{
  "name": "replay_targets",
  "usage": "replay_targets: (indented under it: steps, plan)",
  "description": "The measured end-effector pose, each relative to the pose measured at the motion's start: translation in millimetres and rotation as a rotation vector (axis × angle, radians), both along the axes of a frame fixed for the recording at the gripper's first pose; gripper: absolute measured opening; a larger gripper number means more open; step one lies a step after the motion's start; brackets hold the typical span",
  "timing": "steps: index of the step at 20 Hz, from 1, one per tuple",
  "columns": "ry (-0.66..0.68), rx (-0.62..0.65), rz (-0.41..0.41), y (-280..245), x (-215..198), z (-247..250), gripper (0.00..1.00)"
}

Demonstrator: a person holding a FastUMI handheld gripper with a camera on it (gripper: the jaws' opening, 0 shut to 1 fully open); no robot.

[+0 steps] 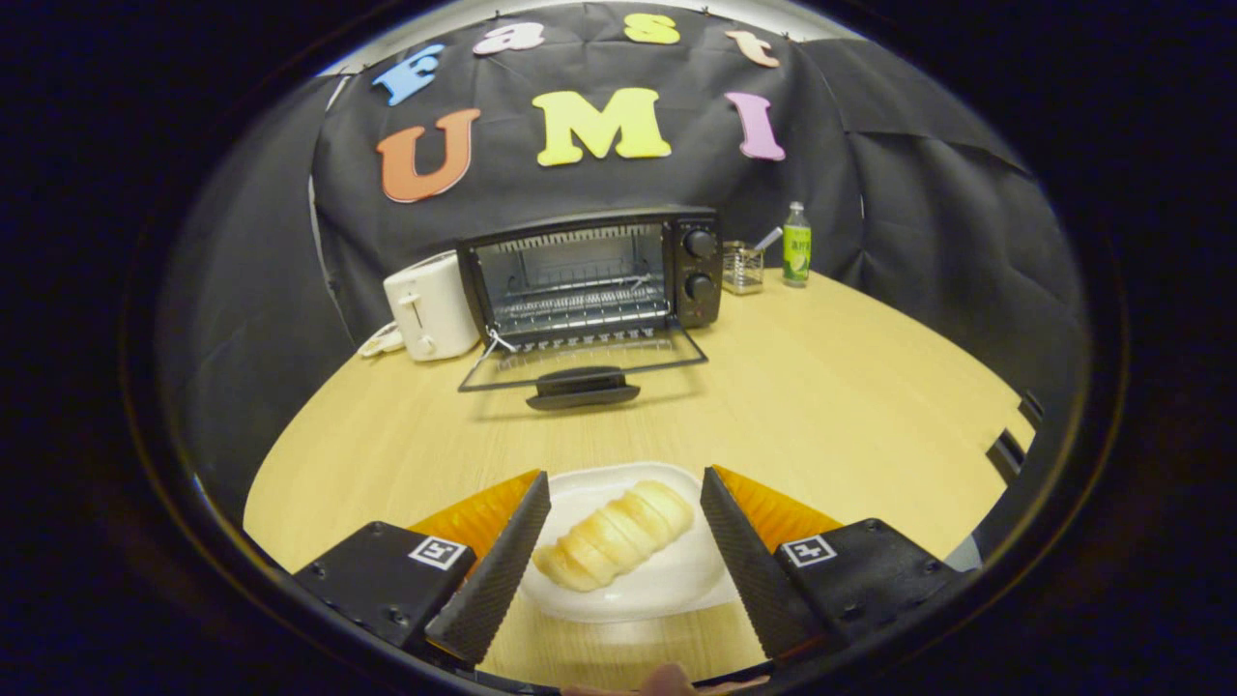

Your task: Open the toaster oven, put the food inside, and close the toaster oven door.

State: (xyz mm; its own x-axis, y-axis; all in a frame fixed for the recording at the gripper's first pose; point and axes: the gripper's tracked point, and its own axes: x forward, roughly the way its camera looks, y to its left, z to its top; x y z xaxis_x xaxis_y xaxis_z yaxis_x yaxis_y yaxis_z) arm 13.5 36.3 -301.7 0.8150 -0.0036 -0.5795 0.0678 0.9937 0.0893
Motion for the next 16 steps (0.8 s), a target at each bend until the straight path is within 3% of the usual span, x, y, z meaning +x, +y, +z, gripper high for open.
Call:
replay_targets:
  steps: [12, 14, 16]
  plan:
    - [0.078, -0.035, -0.008, 4, 2, -40, 1.0]
    - [0.081, -0.025, 0.001, 5, 4, -40, 0.92]
    - [0.076, 0.004, -0.001, 4, 6, -40, 0.74]
